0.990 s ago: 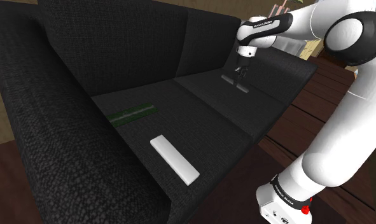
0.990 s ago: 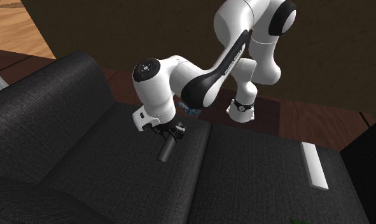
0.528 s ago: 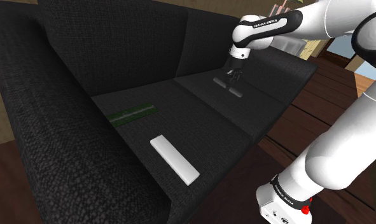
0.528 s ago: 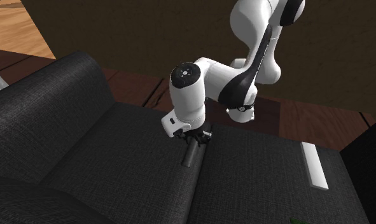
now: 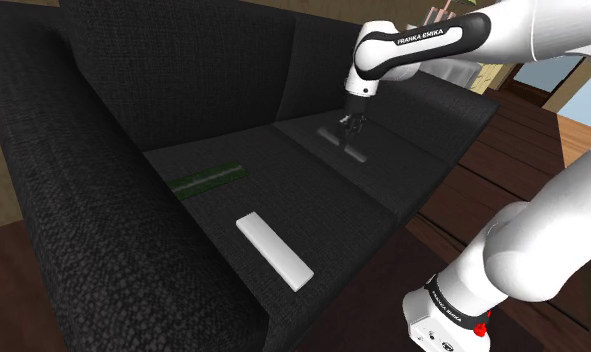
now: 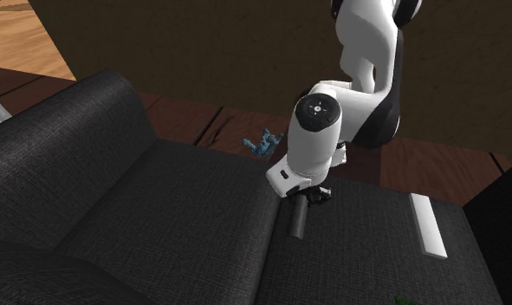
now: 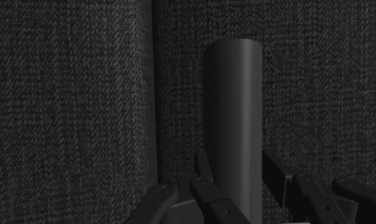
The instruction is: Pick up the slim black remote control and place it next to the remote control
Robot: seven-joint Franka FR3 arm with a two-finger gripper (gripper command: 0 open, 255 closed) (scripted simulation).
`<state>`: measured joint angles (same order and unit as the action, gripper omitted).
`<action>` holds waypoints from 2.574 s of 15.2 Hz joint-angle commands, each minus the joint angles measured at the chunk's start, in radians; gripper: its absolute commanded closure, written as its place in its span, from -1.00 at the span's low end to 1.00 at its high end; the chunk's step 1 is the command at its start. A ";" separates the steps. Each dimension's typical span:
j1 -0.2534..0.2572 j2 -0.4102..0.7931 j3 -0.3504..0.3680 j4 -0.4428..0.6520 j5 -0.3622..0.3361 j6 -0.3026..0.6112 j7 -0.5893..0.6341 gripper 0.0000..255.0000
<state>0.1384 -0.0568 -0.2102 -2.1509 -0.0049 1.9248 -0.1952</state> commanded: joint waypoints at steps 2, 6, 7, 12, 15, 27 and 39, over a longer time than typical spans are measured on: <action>0.035 -0.030 0.040 -0.027 0.011 -0.001 0.073 1.00; 0.083 -0.049 0.095 -0.049 0.032 0.003 0.166 1.00; 0.095 -0.052 0.108 -0.051 0.037 0.003 0.189 1.00; 0.155 -0.049 0.177 -0.046 0.068 0.007 0.304 1.00; 0.191 -0.035 0.219 -0.030 0.085 0.009 0.373 1.00; 0.258 0.047 0.294 -0.018 0.111 0.090 0.497 1.00; 0.260 0.122 0.295 -0.082 0.113 0.229 0.488 1.00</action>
<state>0.3985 0.0632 0.0853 -2.2311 0.1079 2.1491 0.2934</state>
